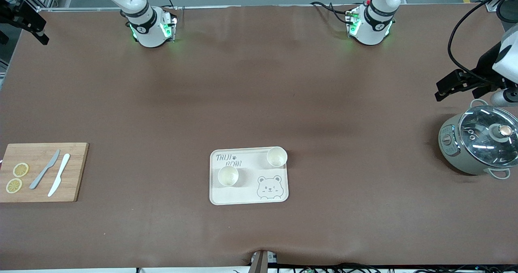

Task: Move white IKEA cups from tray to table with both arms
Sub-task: 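Raise both grippers from rest and swing them toward the tray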

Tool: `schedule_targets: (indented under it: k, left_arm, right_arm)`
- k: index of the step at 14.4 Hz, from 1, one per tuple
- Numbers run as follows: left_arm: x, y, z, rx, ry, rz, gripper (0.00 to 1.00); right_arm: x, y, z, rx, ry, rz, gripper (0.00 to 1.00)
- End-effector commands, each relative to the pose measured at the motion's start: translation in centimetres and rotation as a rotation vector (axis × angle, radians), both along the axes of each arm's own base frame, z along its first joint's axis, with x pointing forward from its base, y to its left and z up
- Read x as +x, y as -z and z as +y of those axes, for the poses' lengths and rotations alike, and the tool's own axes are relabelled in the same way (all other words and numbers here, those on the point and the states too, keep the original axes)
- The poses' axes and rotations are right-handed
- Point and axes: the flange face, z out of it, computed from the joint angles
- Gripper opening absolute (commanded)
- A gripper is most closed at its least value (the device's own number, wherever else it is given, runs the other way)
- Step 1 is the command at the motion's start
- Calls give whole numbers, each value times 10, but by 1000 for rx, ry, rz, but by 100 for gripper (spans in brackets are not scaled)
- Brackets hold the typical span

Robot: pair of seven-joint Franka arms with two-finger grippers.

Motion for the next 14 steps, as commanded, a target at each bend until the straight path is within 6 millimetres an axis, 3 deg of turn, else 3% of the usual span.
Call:
schedule_targets:
  k: [1, 5, 8, 14]
  left_arm:
    - [-1, -3, 0, 12, 13, 4, 100]
    - [0, -1, 1, 16, 11, 7, 100]
    - [1, -1, 3, 18, 10, 5, 100]
    - [12, 25, 1, 26, 33, 50, 100]
  right_arm:
    - [6, -2, 1, -18, -1, 15, 100]
    - [7, -5, 3, -15, 0, 11, 100]
    - [7, -4, 16, -3, -28, 12, 100]
    - [8, -5, 18, -2, -32, 3, 100]
